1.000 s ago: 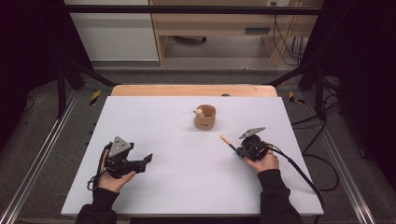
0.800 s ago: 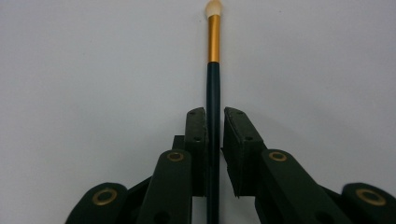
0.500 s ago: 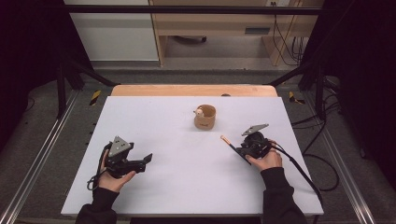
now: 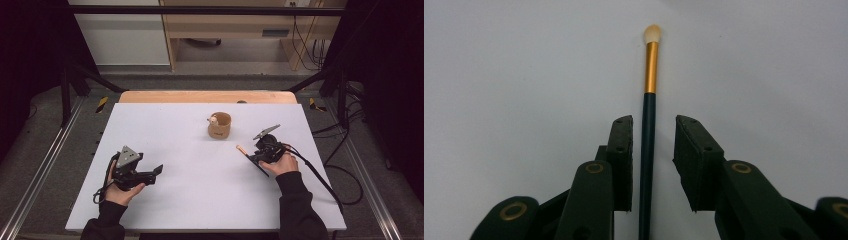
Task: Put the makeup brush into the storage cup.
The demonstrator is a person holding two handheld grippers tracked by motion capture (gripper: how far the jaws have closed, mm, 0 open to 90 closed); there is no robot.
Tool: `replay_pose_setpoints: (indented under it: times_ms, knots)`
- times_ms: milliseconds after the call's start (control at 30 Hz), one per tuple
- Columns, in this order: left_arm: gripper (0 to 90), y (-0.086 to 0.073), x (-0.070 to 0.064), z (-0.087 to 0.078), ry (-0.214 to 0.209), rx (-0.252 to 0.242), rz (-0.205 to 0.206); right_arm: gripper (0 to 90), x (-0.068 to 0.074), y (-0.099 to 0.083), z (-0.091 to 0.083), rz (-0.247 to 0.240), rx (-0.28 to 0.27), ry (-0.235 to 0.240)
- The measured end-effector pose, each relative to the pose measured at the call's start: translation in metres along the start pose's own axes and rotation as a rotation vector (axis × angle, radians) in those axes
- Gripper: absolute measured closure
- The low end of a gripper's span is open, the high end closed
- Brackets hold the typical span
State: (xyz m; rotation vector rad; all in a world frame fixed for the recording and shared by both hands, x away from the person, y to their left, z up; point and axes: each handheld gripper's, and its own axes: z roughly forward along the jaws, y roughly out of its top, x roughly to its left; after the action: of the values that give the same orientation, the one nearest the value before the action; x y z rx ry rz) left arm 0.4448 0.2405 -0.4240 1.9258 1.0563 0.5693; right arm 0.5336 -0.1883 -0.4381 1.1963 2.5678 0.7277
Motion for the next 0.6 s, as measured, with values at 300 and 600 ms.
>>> replay_pose_setpoints:
  times_ms: [300,600]
  knots:
    - [15.1,-0.001,0.000,0.001,0.000,0.005,0.000,71.9,0.000,0.001,0.009,-0.001,0.022,0.012]
    - [15.0,-0.001,0.000,0.002,0.002,0.006,0.000,75.4,0.000,0.002,0.014,0.000,0.042,0.009]
